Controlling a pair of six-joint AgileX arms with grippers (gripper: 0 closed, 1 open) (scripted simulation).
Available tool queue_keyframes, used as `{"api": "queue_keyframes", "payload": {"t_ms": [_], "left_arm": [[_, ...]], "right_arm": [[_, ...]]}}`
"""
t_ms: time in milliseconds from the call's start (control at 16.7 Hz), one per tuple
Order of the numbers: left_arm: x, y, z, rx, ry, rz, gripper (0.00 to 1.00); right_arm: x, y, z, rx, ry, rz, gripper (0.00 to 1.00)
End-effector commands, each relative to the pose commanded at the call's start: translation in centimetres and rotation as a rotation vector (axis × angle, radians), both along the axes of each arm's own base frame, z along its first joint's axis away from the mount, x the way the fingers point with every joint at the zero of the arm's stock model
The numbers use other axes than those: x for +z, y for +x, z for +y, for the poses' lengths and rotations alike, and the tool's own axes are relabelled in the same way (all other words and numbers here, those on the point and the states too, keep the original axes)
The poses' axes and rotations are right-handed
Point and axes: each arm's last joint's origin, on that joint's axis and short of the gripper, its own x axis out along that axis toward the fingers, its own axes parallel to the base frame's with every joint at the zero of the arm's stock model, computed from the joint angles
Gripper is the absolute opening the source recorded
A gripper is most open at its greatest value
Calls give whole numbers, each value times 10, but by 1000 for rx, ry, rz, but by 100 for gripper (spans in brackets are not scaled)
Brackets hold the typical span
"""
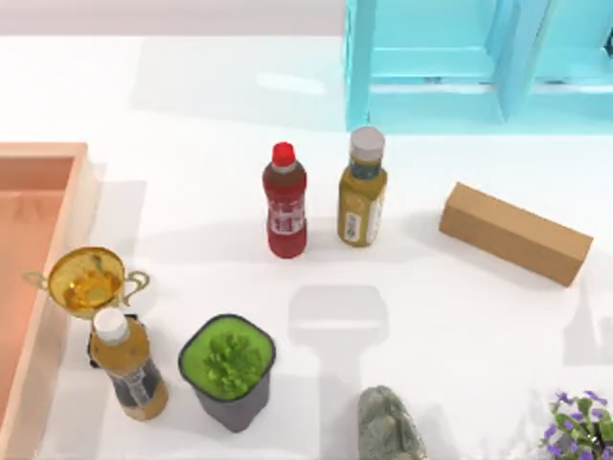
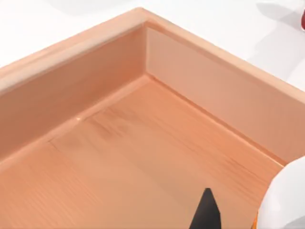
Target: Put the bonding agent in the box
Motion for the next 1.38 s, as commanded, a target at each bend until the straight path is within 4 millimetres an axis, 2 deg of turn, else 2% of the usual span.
{"api": "queue_keyframes", "payload": {"t_ms": [480,600,840,1380], "left_arm": [[-20,24,-15,27,40,-52,0],[-25,27,-23,17,25,-36,0],[-25,27,-24,14,23,-34,0],[-25,27,-24,14,23,-34,68]], "right_arm": [[0,0,0,0,0,0,100],[0,0,0,0,0,0,100],[0,0,0,0,0,0,100],[0,0,0,0,0,0,100]]}}
